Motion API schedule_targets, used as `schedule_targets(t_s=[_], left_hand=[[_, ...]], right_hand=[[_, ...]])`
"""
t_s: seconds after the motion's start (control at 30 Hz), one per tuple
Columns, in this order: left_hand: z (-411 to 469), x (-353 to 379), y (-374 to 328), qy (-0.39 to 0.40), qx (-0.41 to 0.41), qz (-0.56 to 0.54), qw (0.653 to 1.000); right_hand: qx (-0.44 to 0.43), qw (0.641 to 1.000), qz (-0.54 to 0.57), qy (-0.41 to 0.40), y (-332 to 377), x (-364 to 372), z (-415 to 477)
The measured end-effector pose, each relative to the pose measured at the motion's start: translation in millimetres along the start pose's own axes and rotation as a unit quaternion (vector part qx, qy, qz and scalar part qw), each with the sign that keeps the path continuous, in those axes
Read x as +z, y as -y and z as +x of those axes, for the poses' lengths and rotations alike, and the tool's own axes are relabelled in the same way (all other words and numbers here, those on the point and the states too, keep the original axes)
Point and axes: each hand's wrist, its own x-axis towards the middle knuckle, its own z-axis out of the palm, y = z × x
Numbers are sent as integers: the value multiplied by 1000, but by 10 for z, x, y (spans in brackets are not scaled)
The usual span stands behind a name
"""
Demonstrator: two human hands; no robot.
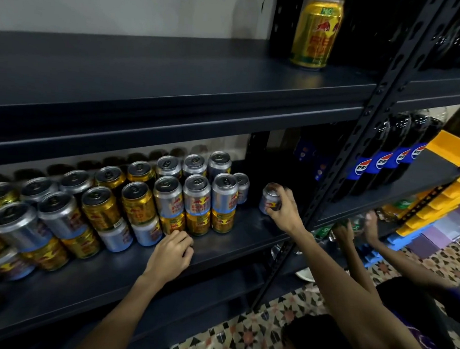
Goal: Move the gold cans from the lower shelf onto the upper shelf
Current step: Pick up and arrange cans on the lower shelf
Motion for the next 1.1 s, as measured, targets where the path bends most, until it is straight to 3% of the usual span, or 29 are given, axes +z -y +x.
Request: schedule_targets(t_s=[0.17,0.6,1.1], left_hand=[[2,-20,-6,9,-6,1,1000],[8,-20,1,13,-11,-1,1000],[8,-46,-4,12,-11,-3,1000]], right_hand=[[34,997,-59,-19,45,52,-37],[-11,999,5,-47,161,124,-119],[8,999,19,-27,157,163,-101]])
